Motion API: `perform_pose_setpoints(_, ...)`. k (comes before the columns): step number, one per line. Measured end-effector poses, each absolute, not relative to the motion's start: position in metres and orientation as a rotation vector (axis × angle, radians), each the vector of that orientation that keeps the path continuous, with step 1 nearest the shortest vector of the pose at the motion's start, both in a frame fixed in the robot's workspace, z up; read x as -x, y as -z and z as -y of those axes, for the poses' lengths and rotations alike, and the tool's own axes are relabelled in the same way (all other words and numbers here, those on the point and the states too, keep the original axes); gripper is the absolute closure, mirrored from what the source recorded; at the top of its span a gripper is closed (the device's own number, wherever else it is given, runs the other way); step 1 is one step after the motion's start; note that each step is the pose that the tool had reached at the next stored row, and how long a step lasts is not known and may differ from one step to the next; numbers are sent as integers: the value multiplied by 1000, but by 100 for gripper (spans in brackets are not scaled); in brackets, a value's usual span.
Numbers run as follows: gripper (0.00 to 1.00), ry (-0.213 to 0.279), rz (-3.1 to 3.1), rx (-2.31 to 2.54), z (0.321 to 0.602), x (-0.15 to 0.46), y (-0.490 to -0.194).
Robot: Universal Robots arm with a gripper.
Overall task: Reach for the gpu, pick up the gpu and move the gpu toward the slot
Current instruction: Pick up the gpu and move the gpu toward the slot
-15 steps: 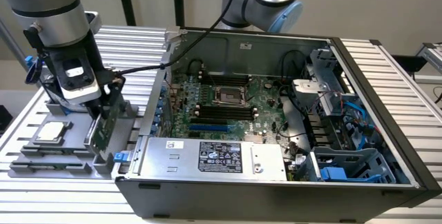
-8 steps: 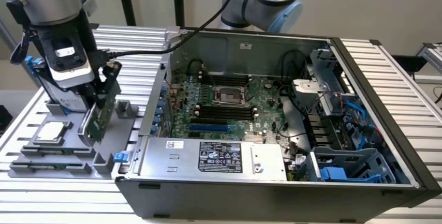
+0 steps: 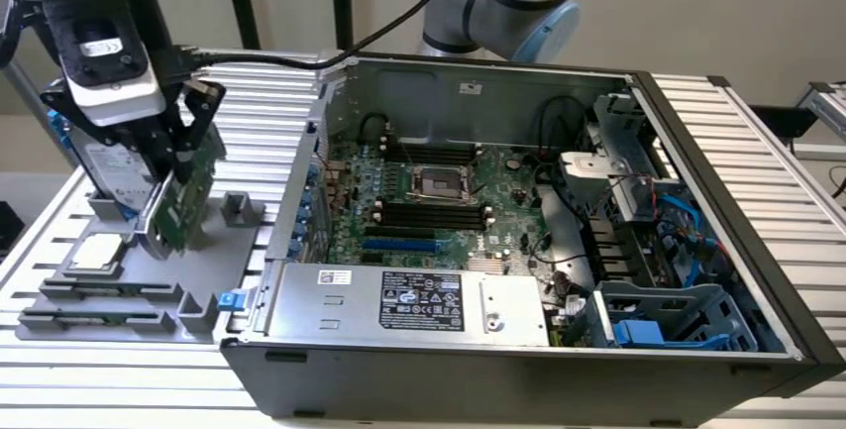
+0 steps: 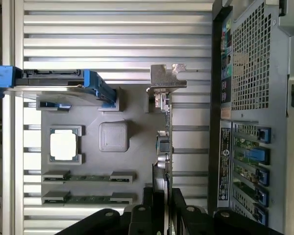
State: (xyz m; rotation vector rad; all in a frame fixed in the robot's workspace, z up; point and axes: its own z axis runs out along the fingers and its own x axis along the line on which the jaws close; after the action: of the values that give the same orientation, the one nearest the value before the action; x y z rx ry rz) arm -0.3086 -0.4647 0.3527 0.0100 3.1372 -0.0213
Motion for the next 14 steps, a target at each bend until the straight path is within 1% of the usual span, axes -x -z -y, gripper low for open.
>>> perform_pose_setpoints(14, 74, 1, -3145, -10, 472, 262, -415)
